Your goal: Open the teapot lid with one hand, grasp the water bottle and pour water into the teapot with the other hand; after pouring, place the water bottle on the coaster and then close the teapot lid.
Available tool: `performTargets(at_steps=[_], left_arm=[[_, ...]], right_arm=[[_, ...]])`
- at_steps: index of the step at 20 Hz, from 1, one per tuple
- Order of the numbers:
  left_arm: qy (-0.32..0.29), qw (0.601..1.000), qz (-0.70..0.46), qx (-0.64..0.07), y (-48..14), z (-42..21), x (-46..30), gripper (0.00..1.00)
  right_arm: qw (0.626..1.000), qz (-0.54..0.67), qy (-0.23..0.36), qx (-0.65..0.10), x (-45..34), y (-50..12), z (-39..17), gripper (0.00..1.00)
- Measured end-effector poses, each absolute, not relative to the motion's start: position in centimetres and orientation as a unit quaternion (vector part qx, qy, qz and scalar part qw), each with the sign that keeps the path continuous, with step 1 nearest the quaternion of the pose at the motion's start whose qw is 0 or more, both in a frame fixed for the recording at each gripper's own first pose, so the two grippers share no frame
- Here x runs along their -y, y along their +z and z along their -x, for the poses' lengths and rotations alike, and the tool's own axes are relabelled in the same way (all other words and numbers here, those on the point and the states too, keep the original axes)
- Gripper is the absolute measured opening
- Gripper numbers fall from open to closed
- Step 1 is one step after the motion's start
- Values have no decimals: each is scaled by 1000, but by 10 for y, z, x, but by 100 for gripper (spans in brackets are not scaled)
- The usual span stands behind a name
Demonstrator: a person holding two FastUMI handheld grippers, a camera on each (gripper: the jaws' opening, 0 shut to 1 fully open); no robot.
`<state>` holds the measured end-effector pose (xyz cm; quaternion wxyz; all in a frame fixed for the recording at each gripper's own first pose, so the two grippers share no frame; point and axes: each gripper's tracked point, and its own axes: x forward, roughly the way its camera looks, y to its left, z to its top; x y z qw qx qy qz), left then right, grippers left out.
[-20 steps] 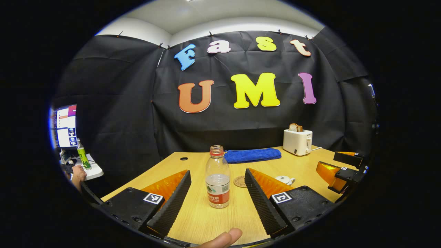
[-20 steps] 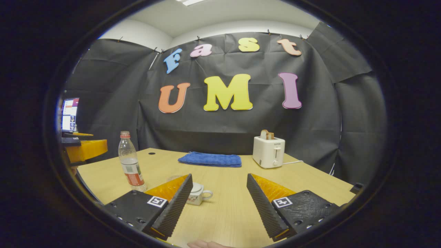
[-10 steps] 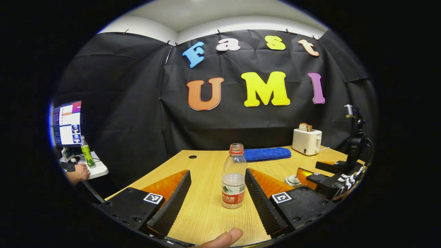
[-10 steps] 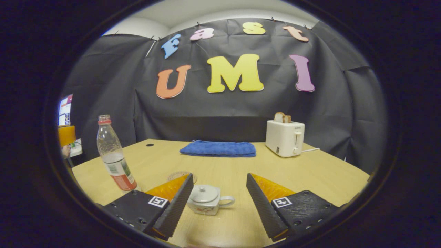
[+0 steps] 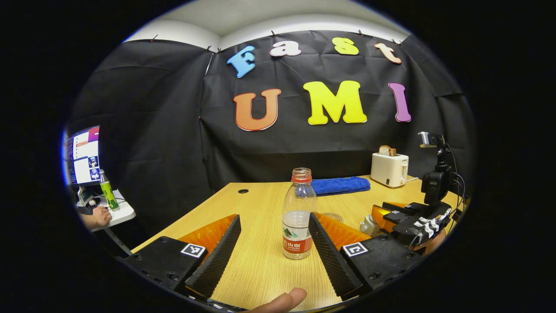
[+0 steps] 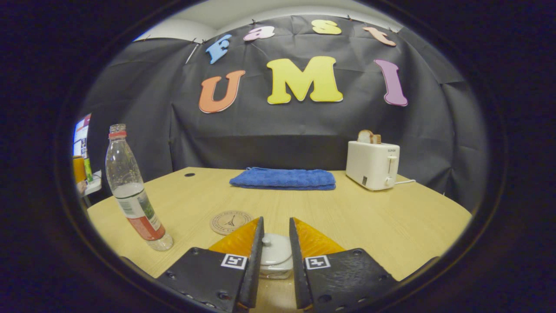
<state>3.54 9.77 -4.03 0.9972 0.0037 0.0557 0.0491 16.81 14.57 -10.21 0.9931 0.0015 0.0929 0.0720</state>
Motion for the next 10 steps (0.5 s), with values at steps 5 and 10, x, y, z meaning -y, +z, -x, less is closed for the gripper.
performTargets(at_steps=[5,10], left_arm=[[35,998,3,-52,-45,-42,-93,98],[17,999,6,-51,-56,-52,-86,100]], right_arm=[[991,0,93,-98,-147,-101,-162,7],[989,16,119,-86,-147,-102,-163,3]])
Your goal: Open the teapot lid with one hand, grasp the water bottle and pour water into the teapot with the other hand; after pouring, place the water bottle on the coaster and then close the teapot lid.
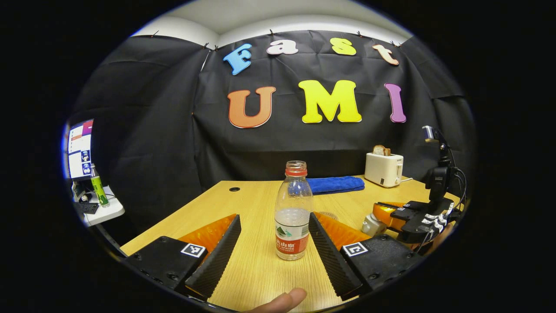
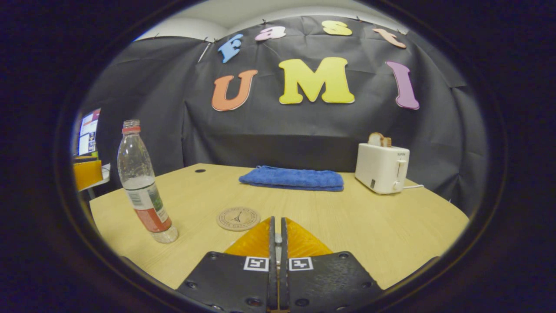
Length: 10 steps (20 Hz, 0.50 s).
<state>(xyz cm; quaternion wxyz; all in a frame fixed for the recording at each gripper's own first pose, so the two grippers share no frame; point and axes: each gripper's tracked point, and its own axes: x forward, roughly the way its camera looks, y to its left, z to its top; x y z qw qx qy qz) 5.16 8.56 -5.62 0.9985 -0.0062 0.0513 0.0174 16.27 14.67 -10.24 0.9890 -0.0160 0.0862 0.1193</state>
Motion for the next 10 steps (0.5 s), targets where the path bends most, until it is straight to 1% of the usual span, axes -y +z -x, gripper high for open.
performTargets(at_steps=[2,4,6,10], left_arm=[[7,999,12,-52,-61,-55,-81,98],[-2,998,19,-57,-68,-59,-77,98],[-8,998,20,-62,-76,-62,-75,99],[-26,997,22,-66,-86,-67,-66,99]], right_arm=[[988,-16,122,-90,-142,-103,-162,2],[990,-2,108,-87,-139,-99,-161,2],[990,21,110,-80,-144,-97,-159,0],[991,2,121,-50,-142,-67,-147,0]])
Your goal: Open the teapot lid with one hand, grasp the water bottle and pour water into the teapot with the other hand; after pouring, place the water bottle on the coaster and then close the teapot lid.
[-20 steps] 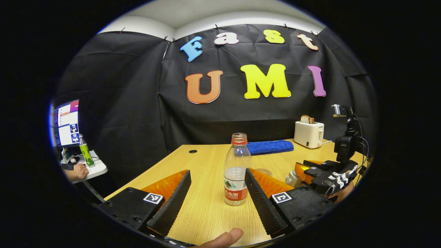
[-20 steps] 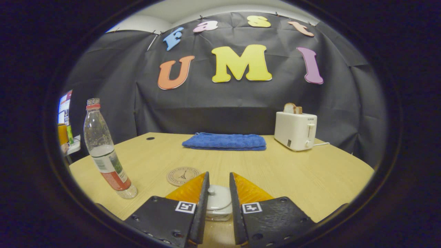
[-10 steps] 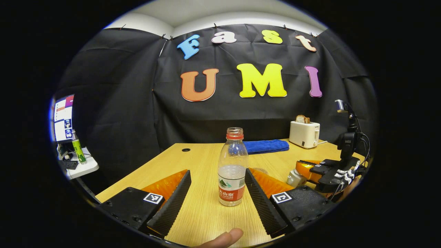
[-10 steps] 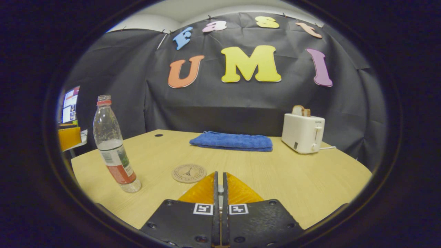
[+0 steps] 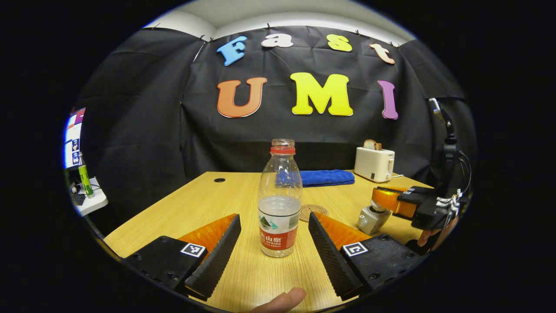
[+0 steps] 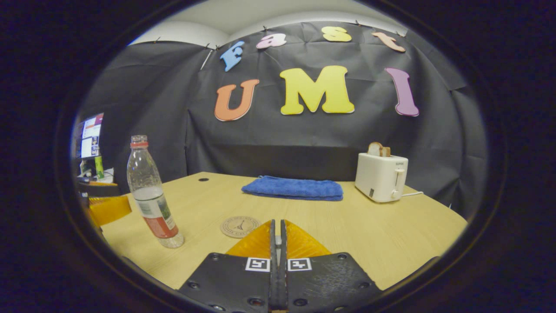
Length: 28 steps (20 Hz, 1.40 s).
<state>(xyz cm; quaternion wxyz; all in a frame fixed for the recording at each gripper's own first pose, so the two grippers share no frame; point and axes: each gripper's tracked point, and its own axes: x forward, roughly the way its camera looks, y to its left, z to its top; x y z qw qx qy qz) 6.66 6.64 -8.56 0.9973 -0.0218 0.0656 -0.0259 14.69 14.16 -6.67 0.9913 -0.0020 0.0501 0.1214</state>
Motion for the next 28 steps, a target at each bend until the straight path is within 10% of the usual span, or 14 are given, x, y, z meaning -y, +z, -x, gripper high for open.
performTargets(at_steps=[18,20,28], left_arm=[[-38,998,27,-52,-103,-127,-63,98],[-40,998,15,-51,-102,-126,-63,81],[-10,992,-83,-96,-100,-115,-66,77]], right_arm=[[991,-20,134,-16,-84,-32,-82,0],[991,-20,129,-15,-78,-32,-81,0],[993,-14,112,-21,-62,-41,-82,0]])
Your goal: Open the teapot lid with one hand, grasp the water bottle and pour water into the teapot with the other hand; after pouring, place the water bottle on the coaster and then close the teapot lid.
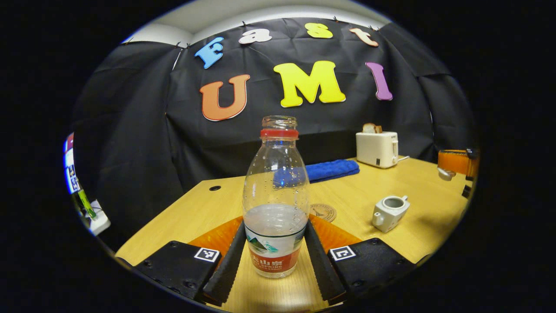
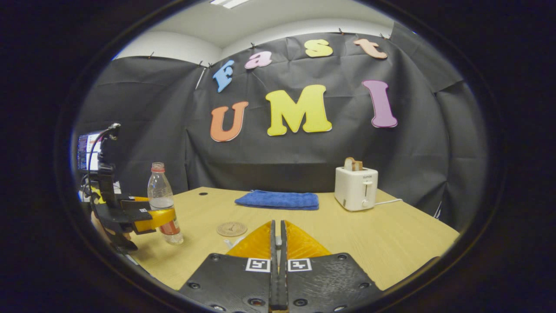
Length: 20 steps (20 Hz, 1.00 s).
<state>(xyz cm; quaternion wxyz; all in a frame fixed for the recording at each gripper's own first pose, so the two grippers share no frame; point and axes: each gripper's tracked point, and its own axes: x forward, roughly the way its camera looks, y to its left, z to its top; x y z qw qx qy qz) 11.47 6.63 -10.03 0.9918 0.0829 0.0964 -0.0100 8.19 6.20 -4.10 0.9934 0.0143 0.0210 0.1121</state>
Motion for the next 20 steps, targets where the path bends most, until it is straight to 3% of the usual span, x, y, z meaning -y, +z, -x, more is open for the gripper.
performTargets(at_steps=[8,14,20], left_arm=[[-18,959,-259,-112,-84,-119,-49,76],[1,885,-453,-105,-80,-126,-45,76],[-19,831,-543,-120,-93,-136,-31,75]], right_arm=[[994,-20,102,-26,-46,-49,-83,0],[996,-31,82,-32,-21,-56,-86,0],[996,-33,71,-35,-10,-61,-89,0]])
